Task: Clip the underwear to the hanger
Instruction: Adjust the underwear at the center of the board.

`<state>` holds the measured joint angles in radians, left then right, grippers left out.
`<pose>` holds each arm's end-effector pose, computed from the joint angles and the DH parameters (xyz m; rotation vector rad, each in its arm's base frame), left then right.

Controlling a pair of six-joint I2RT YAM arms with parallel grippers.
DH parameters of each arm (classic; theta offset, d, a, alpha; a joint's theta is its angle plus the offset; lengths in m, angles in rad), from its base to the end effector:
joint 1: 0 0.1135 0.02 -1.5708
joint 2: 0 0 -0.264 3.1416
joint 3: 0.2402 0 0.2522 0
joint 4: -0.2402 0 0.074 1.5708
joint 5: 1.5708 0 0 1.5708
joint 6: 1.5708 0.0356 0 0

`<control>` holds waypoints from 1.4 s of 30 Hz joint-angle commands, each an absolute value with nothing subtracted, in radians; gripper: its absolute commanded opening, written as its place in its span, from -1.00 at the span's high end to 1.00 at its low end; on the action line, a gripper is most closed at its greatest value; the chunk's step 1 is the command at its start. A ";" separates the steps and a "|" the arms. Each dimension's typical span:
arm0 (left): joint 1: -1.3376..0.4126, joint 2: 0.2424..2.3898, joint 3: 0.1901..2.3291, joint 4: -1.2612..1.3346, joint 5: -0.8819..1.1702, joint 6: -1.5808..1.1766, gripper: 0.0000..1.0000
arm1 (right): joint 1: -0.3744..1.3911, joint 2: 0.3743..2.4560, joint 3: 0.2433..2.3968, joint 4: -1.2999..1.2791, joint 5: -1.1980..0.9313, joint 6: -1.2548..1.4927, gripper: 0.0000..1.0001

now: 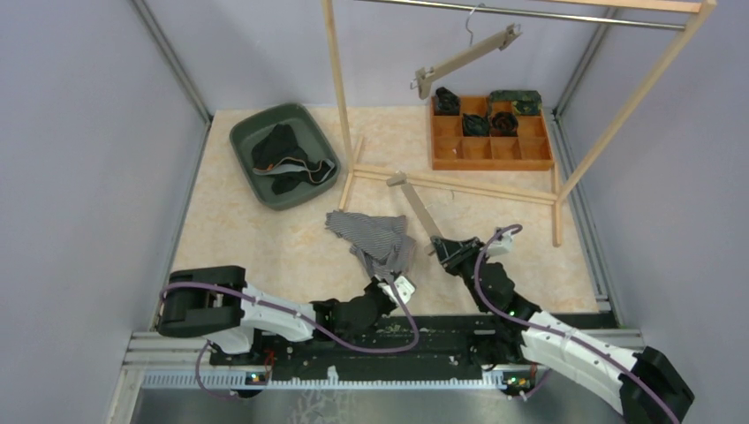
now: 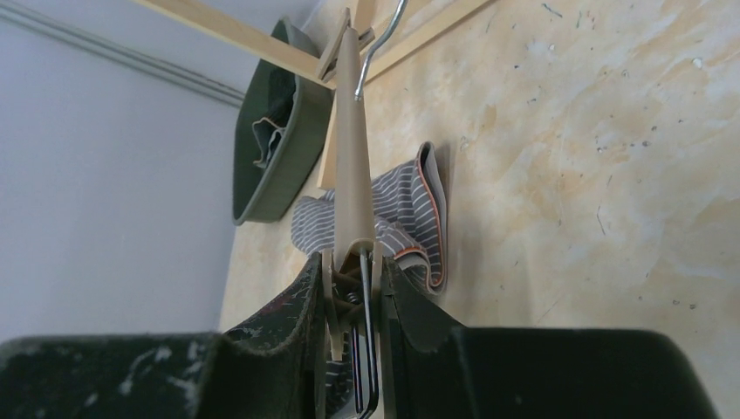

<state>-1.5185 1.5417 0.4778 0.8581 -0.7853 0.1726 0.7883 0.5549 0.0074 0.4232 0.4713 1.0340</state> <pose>0.0398 -0.2791 0.1721 0.8583 1.4962 -0.2988 0.1108 0.0885 0.1632 0.5787 1.6799 0.9568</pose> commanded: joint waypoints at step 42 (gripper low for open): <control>-1.293 1.363 0.475 0.300 -0.592 -0.784 -0.57 | 0.773 0.425 -0.073 0.404 0.503 1.024 1.00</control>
